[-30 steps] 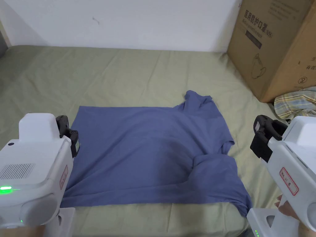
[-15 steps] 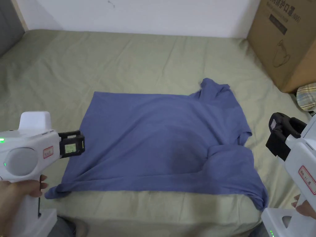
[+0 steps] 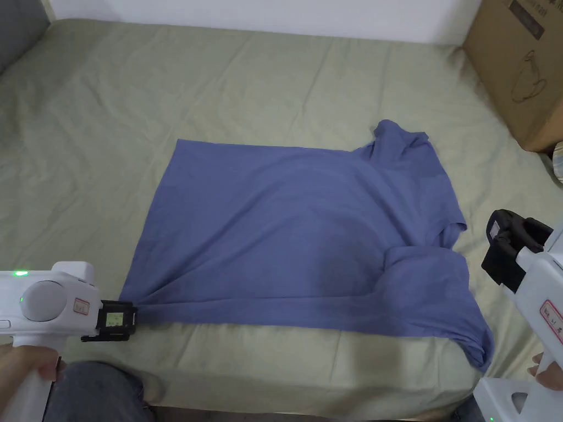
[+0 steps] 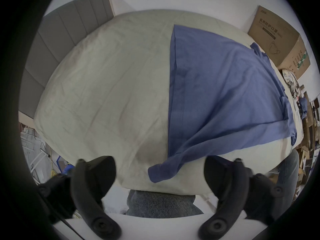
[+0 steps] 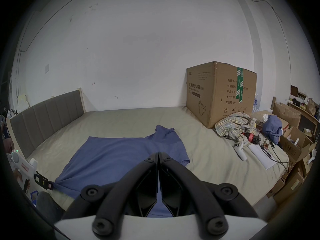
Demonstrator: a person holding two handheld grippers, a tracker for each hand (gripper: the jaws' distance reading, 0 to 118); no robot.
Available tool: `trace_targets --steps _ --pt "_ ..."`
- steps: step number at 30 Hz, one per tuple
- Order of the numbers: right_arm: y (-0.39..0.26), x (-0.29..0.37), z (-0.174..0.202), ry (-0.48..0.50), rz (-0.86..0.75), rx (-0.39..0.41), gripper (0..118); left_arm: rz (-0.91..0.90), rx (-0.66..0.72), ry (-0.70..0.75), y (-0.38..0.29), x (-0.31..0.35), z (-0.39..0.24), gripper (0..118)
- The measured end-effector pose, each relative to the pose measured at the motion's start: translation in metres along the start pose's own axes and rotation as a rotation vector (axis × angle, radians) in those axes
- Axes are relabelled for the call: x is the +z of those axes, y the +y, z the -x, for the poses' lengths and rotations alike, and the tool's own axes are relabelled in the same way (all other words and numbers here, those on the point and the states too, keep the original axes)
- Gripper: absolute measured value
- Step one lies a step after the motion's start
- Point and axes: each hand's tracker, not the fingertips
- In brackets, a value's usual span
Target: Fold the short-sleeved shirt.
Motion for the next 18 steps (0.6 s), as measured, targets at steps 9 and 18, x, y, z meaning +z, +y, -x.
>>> trace_targets --steps 9,18 --pt "-0.001 -0.004 0.0 -0.006 0.024 0.003 0 -0.018 0.026 -0.088 -0.006 0.006 -0.003 4" --pt "-0.013 -0.015 -0.034 -0.012 0.251 -0.069 27 -0.261 0.107 -0.114 -0.013 0.052 -0.009 3"
